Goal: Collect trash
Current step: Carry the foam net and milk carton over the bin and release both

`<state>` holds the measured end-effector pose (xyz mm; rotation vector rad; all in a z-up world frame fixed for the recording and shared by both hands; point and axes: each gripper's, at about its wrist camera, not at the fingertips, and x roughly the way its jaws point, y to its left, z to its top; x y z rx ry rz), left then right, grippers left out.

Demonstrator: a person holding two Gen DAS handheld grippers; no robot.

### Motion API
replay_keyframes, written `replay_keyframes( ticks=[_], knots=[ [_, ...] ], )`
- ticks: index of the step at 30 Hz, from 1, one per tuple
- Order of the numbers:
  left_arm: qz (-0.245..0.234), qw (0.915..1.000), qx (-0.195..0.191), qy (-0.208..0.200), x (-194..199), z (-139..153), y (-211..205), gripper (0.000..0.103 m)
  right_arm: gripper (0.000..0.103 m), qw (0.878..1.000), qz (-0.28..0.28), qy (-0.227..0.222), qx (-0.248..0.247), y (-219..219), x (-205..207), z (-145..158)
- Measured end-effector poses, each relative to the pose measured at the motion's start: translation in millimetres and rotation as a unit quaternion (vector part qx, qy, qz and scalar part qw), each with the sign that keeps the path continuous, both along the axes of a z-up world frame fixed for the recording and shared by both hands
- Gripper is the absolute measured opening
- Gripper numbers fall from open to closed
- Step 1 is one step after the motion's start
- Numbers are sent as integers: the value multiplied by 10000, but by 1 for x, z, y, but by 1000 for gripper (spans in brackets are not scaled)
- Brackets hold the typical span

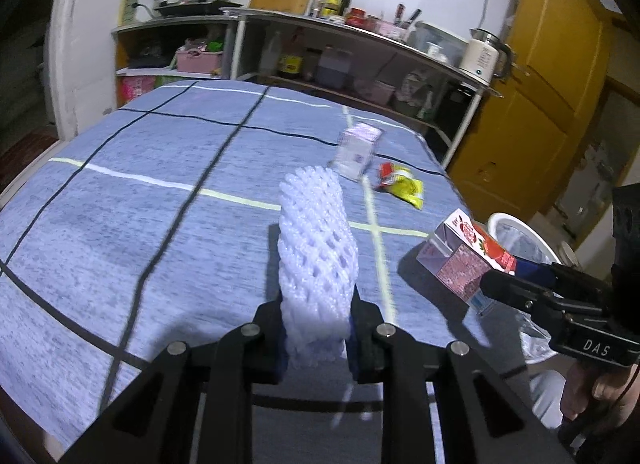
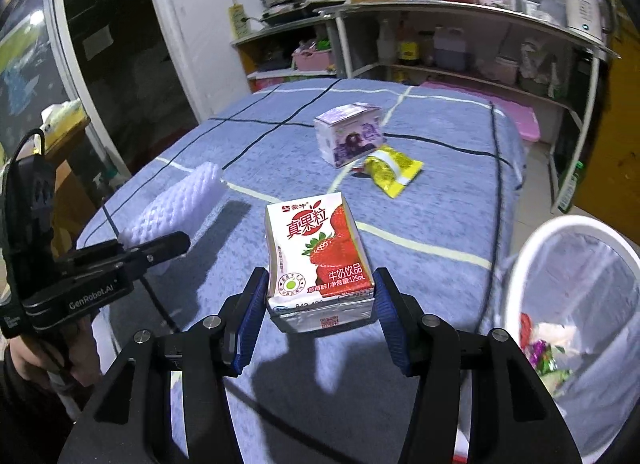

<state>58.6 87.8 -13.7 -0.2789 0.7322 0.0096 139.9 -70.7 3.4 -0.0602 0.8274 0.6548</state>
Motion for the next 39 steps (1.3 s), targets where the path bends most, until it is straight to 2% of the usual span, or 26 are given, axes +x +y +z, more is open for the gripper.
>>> replay_keyframes(
  ticks=[10,22,39],
  knots=[
    [-612,9981,-2,-67,-3,8,-50,23,54,9989,-427,-106,156,-44,-23,11],
    [-1149,9934,8,-21,11,12,-95,23,54,9952,-925,-137,301,-92,-28,16],
    [-2042,9789,77,-81,47,21,-167,23,54,9833,-1790,-100,300,-170,-30,12]
  ],
)
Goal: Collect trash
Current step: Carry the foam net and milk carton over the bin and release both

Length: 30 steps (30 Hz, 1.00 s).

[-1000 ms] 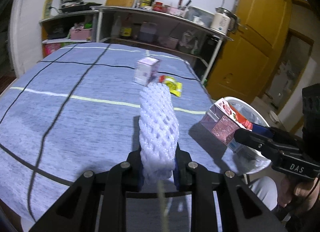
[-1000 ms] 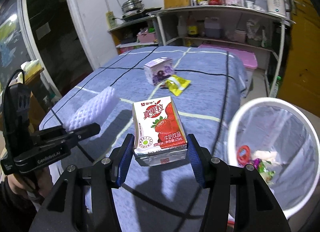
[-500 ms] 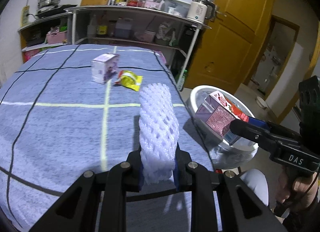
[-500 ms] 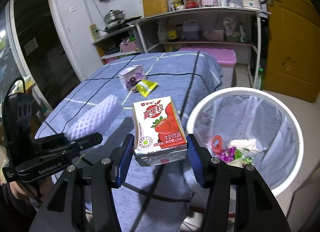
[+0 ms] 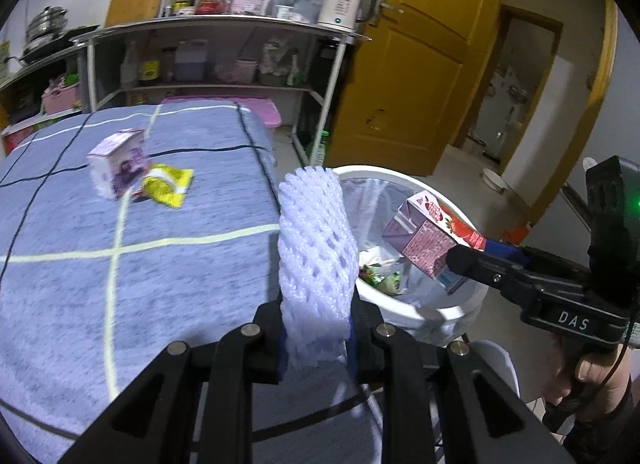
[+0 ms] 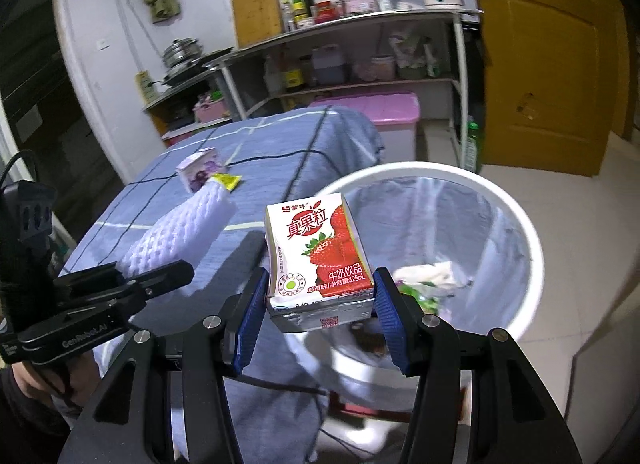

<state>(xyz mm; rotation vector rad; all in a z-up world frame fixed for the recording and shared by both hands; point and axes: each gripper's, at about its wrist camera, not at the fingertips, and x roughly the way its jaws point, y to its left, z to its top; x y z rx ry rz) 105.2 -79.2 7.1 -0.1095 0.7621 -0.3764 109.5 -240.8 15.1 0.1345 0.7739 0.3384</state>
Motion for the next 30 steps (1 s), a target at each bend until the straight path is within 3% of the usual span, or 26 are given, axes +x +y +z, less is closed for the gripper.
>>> replay_keyframes(
  ticks=[14,30],
  knots=[
    [-469,9988,36,154,20,-7,-43,23,54,9990,-384,214,-4,-32,2,-11],
    [-580,9980,37,250,36,-12,-58,25,54,9977,-547,390,-104,-46,10,-21]
  ],
)
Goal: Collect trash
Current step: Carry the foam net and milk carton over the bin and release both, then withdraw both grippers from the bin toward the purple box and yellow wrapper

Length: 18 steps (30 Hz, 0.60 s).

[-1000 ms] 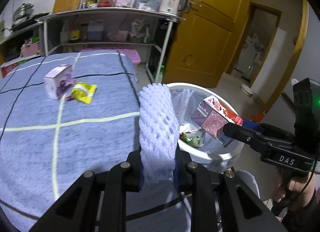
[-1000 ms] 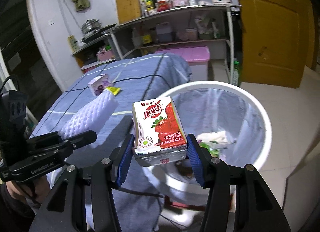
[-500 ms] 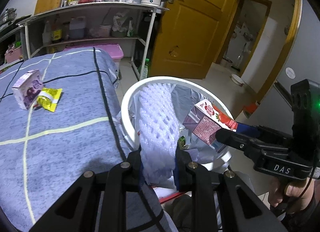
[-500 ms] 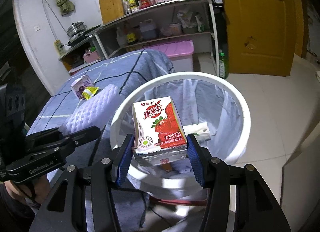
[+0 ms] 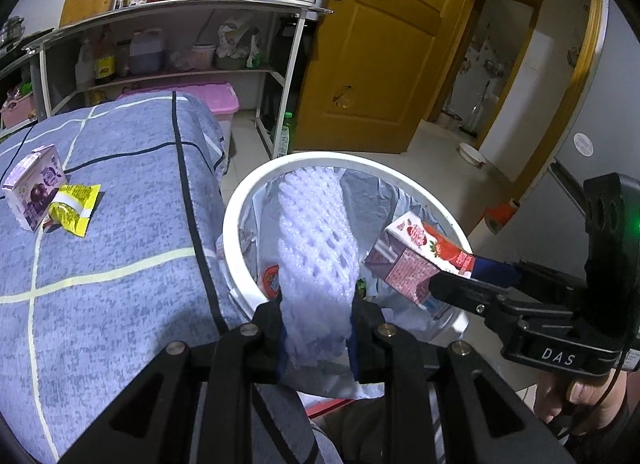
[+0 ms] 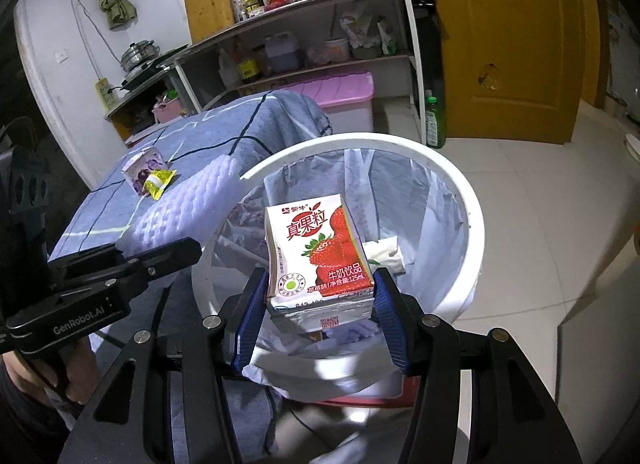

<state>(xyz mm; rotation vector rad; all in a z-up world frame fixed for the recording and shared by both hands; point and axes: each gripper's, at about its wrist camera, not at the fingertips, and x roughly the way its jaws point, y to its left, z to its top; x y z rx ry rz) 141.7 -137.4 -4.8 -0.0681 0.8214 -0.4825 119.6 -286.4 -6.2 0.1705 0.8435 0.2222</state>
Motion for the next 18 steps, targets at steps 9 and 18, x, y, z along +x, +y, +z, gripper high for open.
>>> replay_keyframes(
  ticks=[9,18],
  knots=[
    [61,9999,-86,-34,0,3,3,49,54,10000,14,58,-20,3,4,-1],
    [125,9998,-150,-109,-5,8,12,49,54,10000,28,-79,-48,7,-1,6]
  ],
)
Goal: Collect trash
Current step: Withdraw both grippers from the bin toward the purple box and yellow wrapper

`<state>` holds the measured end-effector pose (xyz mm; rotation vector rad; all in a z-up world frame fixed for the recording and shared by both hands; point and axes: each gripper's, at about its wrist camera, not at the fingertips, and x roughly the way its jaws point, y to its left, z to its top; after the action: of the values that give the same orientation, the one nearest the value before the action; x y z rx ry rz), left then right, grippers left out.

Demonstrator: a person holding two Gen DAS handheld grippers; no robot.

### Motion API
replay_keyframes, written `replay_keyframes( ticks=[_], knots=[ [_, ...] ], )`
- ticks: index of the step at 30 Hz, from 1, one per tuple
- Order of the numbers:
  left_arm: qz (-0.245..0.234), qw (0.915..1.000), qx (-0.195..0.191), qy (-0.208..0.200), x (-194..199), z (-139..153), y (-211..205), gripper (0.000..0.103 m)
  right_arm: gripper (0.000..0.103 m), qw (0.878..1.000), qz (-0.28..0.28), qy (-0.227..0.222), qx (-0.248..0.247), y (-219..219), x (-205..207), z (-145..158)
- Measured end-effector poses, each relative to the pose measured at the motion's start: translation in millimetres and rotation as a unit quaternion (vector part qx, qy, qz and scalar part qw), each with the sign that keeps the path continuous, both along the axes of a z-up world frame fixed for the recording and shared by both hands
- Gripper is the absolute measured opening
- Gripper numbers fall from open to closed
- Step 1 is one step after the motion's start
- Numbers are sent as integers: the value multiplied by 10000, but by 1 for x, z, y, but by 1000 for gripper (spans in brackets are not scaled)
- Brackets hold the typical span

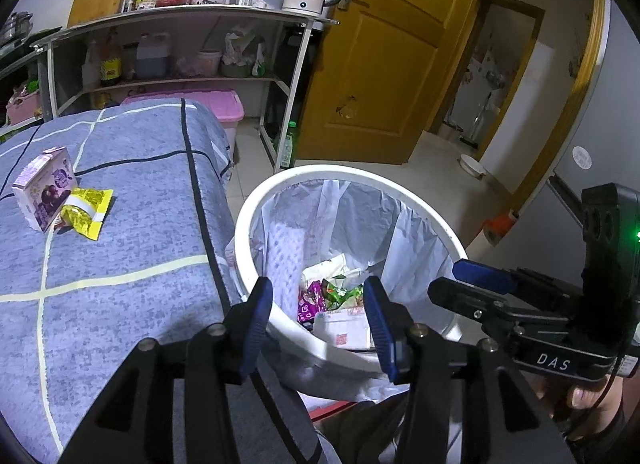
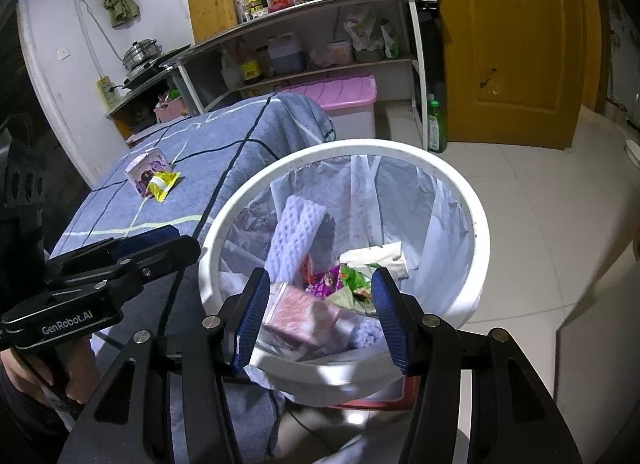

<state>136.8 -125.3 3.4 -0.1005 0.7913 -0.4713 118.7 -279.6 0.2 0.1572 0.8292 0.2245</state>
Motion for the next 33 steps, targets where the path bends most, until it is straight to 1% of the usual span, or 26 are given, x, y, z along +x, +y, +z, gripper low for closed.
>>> replay_keyframes(
  ticks=[14,33],
  knots=[
    [223,9997,-38,-86,-20,4,23,49,54,9998,76,-187,58,8,-14,14],
    [657,9978,6,-79,-43,0,59,49,54,9982,523,-234,175,39,-26,17]
  ],
)
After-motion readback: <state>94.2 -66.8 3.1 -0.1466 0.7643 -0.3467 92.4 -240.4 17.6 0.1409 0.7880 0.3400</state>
